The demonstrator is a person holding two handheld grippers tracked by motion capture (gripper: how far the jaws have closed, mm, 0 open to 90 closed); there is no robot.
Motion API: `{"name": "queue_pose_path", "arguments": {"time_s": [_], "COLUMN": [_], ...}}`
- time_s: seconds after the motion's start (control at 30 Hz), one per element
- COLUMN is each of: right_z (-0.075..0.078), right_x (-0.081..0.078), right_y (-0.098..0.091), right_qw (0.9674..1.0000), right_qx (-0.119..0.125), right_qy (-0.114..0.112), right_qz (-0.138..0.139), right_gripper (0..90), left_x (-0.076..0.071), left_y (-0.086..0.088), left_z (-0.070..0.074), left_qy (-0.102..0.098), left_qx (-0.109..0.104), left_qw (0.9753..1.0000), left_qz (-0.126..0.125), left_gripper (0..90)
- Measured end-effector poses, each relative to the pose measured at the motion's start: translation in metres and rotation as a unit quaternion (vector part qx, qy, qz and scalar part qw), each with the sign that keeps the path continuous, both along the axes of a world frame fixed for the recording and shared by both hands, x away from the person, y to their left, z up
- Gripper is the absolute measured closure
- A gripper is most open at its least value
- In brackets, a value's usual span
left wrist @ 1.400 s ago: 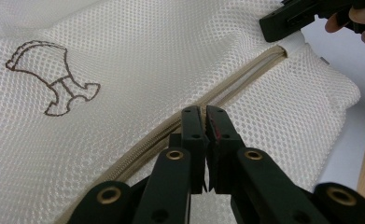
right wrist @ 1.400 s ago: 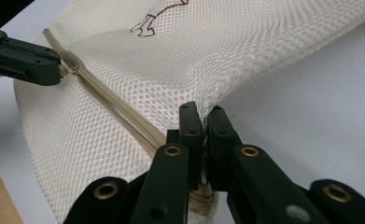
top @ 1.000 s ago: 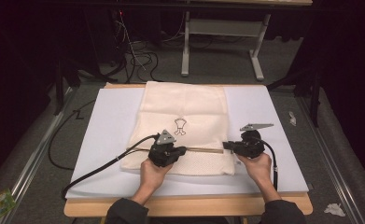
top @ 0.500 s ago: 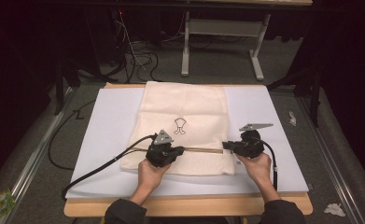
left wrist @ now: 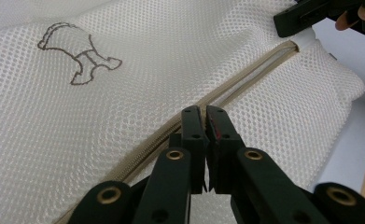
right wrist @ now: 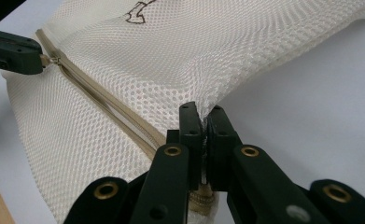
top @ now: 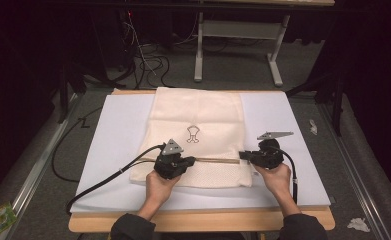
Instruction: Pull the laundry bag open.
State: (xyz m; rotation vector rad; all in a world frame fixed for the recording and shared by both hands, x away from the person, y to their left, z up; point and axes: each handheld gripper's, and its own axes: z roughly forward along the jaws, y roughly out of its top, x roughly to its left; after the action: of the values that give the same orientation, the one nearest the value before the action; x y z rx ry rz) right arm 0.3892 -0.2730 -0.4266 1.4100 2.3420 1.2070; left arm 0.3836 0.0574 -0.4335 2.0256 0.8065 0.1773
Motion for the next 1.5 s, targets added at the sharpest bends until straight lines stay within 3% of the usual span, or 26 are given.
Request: {"name": "queue_pose_path", "arguments": {"time_s": [0.33,0.77,1.5], "right_z": [0.0,0.0,0.001], "right_x": [0.0,0.0,0.0], "right_y": [0.0,0.0,-0.003], "right_qw": [1.0,1.0,1.0], "right_qx": [0.001,-0.005,-0.004], "right_qy": [-0.001,-0.001,-0.002], "right_qz": [0.001,0.002,-0.002], "right_gripper": [88.4,88.4,88.4], "left_x": [0.0,0.0,0.0], "left_y": [0.003,0.01,0.023], "left_z": [0.0,0.002,0.002], "left_qy": [0.005,0.003,0.005], "left_qx": [-0.008,0.0,-0.004], "left_qw": [1.0,1.0,0.9999], "left_qz": [0.002,0.006,0.014], "left_gripper": [87.4,87.3,87.3]}}
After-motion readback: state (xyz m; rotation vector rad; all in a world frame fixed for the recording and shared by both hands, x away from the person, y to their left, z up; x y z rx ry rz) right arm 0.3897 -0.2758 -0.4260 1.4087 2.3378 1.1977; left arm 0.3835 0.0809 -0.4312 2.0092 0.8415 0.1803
